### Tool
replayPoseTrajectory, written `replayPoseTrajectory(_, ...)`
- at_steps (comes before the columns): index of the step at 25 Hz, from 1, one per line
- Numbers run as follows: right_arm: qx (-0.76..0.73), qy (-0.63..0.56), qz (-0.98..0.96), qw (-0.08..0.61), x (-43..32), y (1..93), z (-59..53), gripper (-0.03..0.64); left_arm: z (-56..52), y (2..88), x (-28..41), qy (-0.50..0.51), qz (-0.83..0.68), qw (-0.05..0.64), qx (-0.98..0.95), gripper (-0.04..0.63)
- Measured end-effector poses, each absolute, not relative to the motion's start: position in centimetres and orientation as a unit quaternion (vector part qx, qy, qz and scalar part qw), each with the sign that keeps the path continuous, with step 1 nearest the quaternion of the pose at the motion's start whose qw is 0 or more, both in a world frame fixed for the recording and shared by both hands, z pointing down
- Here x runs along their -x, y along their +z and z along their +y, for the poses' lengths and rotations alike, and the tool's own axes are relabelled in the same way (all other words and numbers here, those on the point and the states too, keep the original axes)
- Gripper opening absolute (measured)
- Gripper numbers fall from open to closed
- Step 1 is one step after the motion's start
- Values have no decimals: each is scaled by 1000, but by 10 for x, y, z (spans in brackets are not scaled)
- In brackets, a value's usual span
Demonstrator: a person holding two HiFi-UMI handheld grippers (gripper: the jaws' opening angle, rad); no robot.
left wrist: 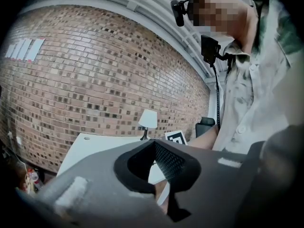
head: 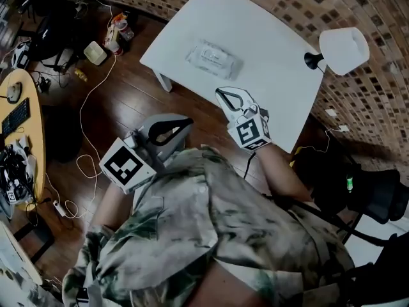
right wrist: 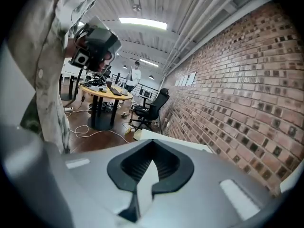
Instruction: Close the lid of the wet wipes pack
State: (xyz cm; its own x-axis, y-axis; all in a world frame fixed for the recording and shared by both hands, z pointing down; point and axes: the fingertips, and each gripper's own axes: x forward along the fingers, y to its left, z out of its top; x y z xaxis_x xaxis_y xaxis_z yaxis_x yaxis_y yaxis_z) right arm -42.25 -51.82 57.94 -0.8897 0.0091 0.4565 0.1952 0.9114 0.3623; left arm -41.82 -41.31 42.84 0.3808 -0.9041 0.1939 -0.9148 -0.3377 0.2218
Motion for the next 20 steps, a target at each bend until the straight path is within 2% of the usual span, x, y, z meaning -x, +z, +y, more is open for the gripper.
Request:
replayPoseTrajectory(9, 30, -186, -937, 294, 490, 649, -575, 6, -457, 444, 493, 50, -535, 157, -828, 0)
replayPoseTrajectory(20, 3, -169, -923, 345, 514, 683, -621, 6, -500, 456, 522, 49, -492, 161, -854, 0)
